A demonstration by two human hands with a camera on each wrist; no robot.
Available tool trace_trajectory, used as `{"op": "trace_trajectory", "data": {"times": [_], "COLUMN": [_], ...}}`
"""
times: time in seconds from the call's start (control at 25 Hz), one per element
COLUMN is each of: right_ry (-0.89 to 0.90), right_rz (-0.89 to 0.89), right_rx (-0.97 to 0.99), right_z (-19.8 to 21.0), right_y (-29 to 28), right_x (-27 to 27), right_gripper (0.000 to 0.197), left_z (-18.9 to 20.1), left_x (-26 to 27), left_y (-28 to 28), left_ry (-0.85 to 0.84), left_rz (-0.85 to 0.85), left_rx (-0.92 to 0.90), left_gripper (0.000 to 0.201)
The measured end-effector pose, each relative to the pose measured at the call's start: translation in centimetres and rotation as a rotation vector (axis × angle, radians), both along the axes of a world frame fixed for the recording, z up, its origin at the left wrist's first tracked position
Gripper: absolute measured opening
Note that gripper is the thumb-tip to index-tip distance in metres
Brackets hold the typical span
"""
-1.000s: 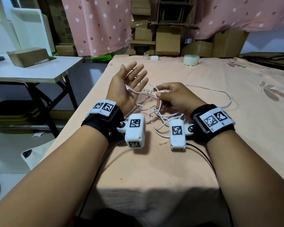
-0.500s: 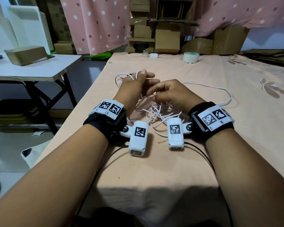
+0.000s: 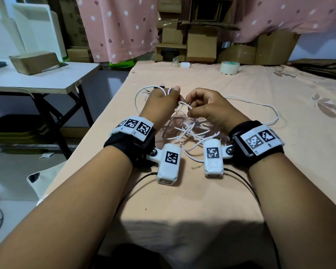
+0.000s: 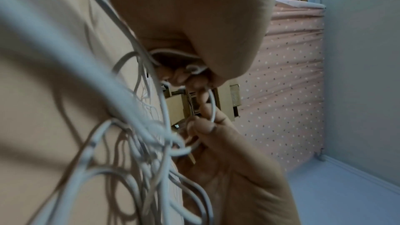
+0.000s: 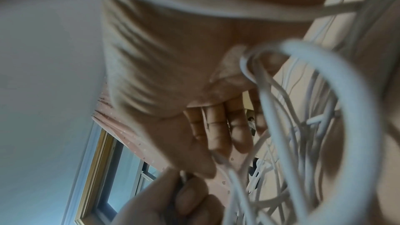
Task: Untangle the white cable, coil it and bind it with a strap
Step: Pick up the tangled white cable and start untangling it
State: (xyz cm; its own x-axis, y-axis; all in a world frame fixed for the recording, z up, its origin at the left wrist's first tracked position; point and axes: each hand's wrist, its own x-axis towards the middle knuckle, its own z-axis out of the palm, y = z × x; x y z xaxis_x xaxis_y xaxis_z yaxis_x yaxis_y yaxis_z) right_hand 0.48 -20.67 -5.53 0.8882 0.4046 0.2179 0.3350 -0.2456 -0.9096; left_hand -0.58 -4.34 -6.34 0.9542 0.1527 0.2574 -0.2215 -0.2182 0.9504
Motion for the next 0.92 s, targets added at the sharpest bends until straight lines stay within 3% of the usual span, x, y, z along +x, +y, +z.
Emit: {"op": "trace_trajectory", "data": {"times": [0.12,0.32,0.44,0.56,0.72,0.92], "right_ry": [0.092,0.339,0.325,0.155,-0.09,-0.061], "right_rz": [0.09,0.236,0.211,0.019,-0.504,-0.767], "right_rx": [-0.074,-0.076,-0.176,-0.238,-0.132,0.038], "right_z": [-0.1,-0.8,-0.8,-0.8,-0.5,-0.2], "right_y": [-0.1,0.0,0.1,0.1,-0.7,-1.8], "right_x": [-0.3,-0.6,-0.6,-0.1,1.5,1.9], "right_gripper": [0.014,0.032,0.029,0.019,0.024,0.032], "left_z": [0.2,1.2,1.4,1.6,1.6,1.6], "left_x": [0.4,-0.2,-0.2,-0.2,0.2,0.4], "left_y": [0.7,0.7,1.3,1.7,1.8,2.1], "left_ry": [-0.1,-0.155,-0.193,-0.192,-0.143,-0.069], "left_rz": [0.126,0.251,0.376,0.479,0.514,0.54], "left_rx": [-0.106,-0.295,-0.366,-0.451,-0.482,-0.618], "left_gripper": [0.041,0.041,0.04,0.04,0.043,0.038]}}
